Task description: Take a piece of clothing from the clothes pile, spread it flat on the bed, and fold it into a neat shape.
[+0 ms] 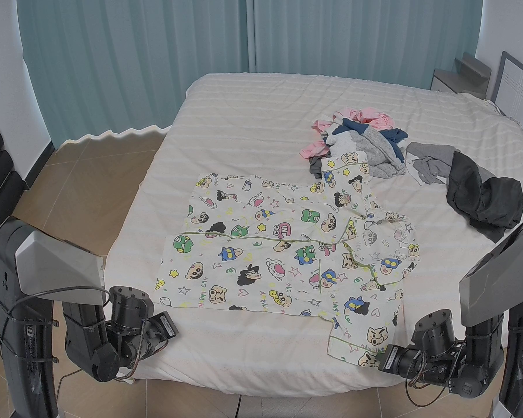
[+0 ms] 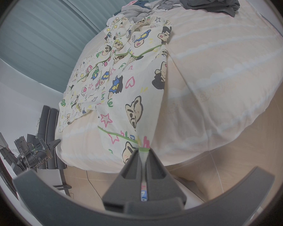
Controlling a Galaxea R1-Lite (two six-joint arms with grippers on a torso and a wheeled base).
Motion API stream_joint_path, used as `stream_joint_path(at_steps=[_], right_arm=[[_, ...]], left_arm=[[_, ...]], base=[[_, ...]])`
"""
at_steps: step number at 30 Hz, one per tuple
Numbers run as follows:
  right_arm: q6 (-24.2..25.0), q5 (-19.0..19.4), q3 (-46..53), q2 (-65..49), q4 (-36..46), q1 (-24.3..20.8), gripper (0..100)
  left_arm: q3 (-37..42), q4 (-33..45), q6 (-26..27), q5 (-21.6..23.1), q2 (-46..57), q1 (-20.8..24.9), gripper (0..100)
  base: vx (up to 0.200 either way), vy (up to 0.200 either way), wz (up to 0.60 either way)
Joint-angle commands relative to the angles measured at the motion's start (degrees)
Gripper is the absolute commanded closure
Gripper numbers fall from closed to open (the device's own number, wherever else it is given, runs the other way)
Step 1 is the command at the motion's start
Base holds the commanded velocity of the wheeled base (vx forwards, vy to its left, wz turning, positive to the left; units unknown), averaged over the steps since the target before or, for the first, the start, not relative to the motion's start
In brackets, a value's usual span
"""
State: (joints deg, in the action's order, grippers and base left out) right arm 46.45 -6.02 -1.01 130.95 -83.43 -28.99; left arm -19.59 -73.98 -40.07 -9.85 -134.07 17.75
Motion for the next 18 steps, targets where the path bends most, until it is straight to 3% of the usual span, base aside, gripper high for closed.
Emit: stream_joint_path(at_steps=[1, 10, 11, 18], right_arm=[[0.05, -0.13, 1.01, -1.22, 0.29, -0.19, 100], [-0.04, -1.45, 1.01, -1.31, 0.29, -0.37, 100], [-0.04, -1.45, 1.01, -1.31, 0.29, -0.37, 100], [0.05, -1.54, 1.01, -1.31, 0.11, -0.37, 100]], left_arm=[[0.17, -0.28, -0.45, 0.45, 0.39, -0.96, 100], [-1.33, -0.28, -0.97, 4.93, 3.38, -4.04, 100], [-1.86, -0.19, -0.97, 5.37, 3.29, -4.21, 0], [-4.58, -0.19, -2.82, 6.16, 2.06, -4.13, 0]], base=[[0.000, 0.000, 0.00], [0.000, 0.000, 0.00], [0.000, 0.000, 0.00], [0.000, 0.000, 0.00]])
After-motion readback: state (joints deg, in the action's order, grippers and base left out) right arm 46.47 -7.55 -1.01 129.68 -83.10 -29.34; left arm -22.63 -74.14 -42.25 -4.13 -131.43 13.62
